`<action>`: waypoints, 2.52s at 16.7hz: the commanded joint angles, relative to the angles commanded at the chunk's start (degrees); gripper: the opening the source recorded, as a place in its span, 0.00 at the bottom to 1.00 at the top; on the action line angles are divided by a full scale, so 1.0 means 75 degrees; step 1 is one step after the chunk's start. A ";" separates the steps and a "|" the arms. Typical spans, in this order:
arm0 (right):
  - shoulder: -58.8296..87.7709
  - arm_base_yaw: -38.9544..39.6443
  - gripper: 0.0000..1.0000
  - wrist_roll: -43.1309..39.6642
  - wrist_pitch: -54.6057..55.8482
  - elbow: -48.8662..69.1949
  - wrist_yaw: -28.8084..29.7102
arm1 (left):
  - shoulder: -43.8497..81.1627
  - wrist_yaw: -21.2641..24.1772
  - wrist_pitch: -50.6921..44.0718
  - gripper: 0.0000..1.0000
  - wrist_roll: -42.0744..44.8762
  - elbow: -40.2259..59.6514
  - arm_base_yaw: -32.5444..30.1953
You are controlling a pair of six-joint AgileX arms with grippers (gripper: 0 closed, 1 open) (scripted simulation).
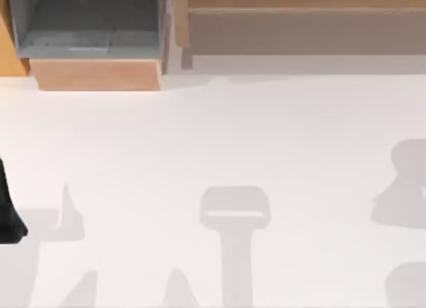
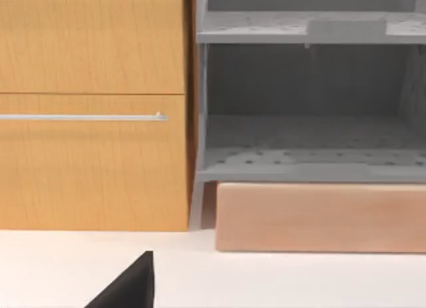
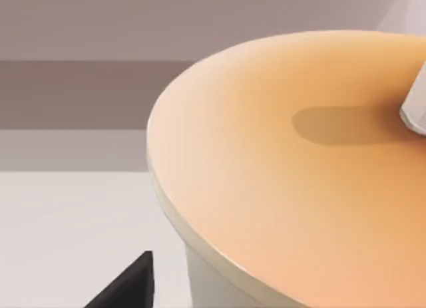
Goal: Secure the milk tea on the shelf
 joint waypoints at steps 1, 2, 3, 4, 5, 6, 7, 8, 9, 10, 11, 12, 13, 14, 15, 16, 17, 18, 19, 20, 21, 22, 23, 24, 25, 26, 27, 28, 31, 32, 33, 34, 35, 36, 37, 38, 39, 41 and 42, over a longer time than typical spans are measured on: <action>0.0130 0.0073 1.00 0.0018 0.0044 0.0115 0.0074 | 0.0000 0.0000 0.0000 1.00 0.0000 0.0000 0.0000; 0.0178 0.0102 1.00 0.0025 0.0059 0.0160 0.0103 | 0.0000 0.0000 0.0000 1.00 0.0000 0.0000 0.0000; 0.0178 0.0102 1.00 0.0025 0.0059 0.0160 0.0103 | 0.0000 0.0000 0.0000 1.00 0.0000 0.0000 0.0000; 0.0178 0.0102 1.00 0.0025 0.0059 0.0160 0.0103 | 0.0000 0.0000 0.0000 1.00 0.0000 0.0000 0.0000; 0.0178 0.0102 1.00 0.0025 0.0059 0.0160 0.0103 | 0.0000 0.0000 0.0000 1.00 0.0000 0.0000 0.0000; 0.0178 0.0102 0.92 0.0025 0.0059 0.0160 0.0103 | 0.0000 0.0000 0.0000 1.00 0.0000 0.0000 0.0000; 0.0178 0.0102 0.85 0.0025 0.0059 0.0160 0.0103 | 0.0000 0.0000 0.0000 1.00 0.0000 0.0000 0.0000; 0.0178 0.0102 0.77 0.0025 0.0059 0.0160 0.0103 | 0.0000 0.0000 0.0000 1.00 0.0000 0.0000 0.0000; 0.0178 0.0102 0.70 0.0025 0.0059 0.0160 0.0103 | 0.0000 0.0000 0.0000 1.00 0.0000 0.0000 0.0000; 0.0178 0.0102 0.62 0.0025 0.0059 0.0160 0.0103 | 0.0000 0.0000 0.0000 1.00 0.0000 0.0000 0.0000; 0.0178 0.0102 0.55 0.0025 0.0059 0.0160 0.0103 | 0.0000 0.0000 0.0000 1.00 0.0000 0.0000 0.0000; 0.0178 0.0102 0.47 0.0025 0.0059 0.0160 0.0103 | 0.0000 0.0000 0.0000 1.00 0.0000 0.0000 0.0000; 0.0178 0.0102 0.40 0.0025 0.0059 0.0160 0.0103 | 0.0000 0.0000 0.0000 1.00 0.0000 0.0000 0.0000; 0.0178 0.0102 0.32 0.0025 0.0059 0.0160 0.0103 | 0.0000 0.0000 0.0000 1.00 0.0000 0.0000 0.0000; 0.0178 0.0102 0.25 0.0025 0.0059 0.0160 0.0103 | 0.0000 0.0000 0.0000 1.00 0.0000 0.0000 0.0000; 0.0178 0.0102 0.17 0.0025 0.0059 0.0160 0.0103 | 0.0000 0.0000 0.0000 1.00 0.0000 0.0000 0.0000; 0.0178 0.0102 0.10 0.0025 0.0059 0.0160 0.0103 | 0.0000 0.0000 0.0000 1.00 0.0000 0.0000 0.0000; 0.0178 0.0102 0.02 0.0025 0.0059 0.0160 0.0103 | 0.0000 0.0000 0.0000 1.00 0.0000 0.0000 0.0000; 0.0178 0.0102 0.00 0.0025 0.0059 0.0160 0.0103 | 0.0000 0.0000 0.0000 1.00 0.0000 0.0000 0.0000; 0.0178 0.0102 0.00 0.0025 0.0059 0.0160 0.0103 | 0.0000 0.0000 0.0000 1.00 0.0000 0.0000 0.0000; 0.0178 0.0102 0.00 0.0025 0.0059 0.0160 0.0103 | 0.0000 0.0000 0.0000 1.00 0.0000 0.0000 0.0000; 0.0178 0.0102 0.00 0.0025 0.0059 0.0160 0.0103 | 0.0000 0.0000 0.0000 1.00 0.0000 0.0000 0.0000; 0.0178 0.0102 0.00 0.0025 0.0059 0.0160 0.0103 | 0.0000 0.0000 0.0000 1.00 0.0000 0.0000 0.0000; 0.0178 0.0102 0.00 0.0025 0.0059 0.0160 0.0103 | 0.0000 0.0000 0.0000 1.00 0.0000 0.0000 0.0000; 0.0178 0.0102 0.00 0.0025 0.0059 0.0160 0.0103 | 0.0000 0.0000 0.0000 1.00 0.0000 0.0000 0.0000; 0.0178 0.0102 0.00 0.0025 0.0059 0.0160 0.0103 | 0.0000 0.0000 0.0000 1.00 0.0000 0.0000 0.0000; 0.0179 0.0094 0.00 0.0037 0.0058 0.0149 0.0099 | 0.0000 0.0000 0.0000 1.00 0.0000 0.0000 0.0000; 0.0156 0.0094 0.00 0.0037 0.0032 0.0152 0.0099 | 0.0000 0.0000 0.0000 1.00 0.0000 0.0000 0.0000; -0.0120 0.0096 0.00 0.0037 -0.0276 0.0187 0.0096 | 0.0000 0.0000 0.0000 1.00 0.0000 0.0000 0.0000; -0.0208 0.0096 0.00 0.0037 -0.0377 0.0198 0.0094 | 0.0000 0.0000 0.0000 1.00 0.0000 0.0000 0.0000; -0.0257 0.0096 0.00 0.0037 -0.0434 0.0204 0.0093 | 0.0000 0.0000 0.0000 1.00 0.0000 0.0000 0.0000; -0.0262 0.0096 0.00 0.0037 -0.0439 0.0205 0.0093 | 0.0000 0.0000 0.0000 1.00 0.0000 0.0000 0.0000; -0.0262 0.0096 0.00 0.0037 -0.0439 0.0205 0.0093 | 0.0000 0.0000 0.0000 1.00 0.0000 0.0000 0.0000; -0.0235 0.0096 0.00 0.0048 -0.0424 0.0182 0.0091 | 0.0000 0.0000 0.0000 1.00 0.0000 0.0000 0.0000; -0.0235 0.0096 0.00 0.0048 -0.0424 0.0182 0.0091 | 0.0000 0.0000 0.0000 1.00 0.0000 0.0000 0.0000; -0.0306 0.0122 0.00 0.0042 -0.0408 0.0256 0.0133 | 0.0000 0.0000 0.0000 1.00 0.0000 0.0000 0.0000; -0.0398 0.0173 0.00 0.0033 -0.0412 0.0368 0.0214 | 0.0000 0.0000 0.0000 1.00 0.0000 0.0000 0.0000; -0.0542 0.0343 0.00 0.0004 -0.0550 0.0610 0.0488 | 0.0000 0.0000 0.0000 1.00 0.0000 0.0000 0.0000; -0.0608 0.0454 0.00 -0.0019 -0.0661 0.0752 0.0667 | 0.0000 0.0000 0.0000 1.00 0.0000 0.0000 0.0000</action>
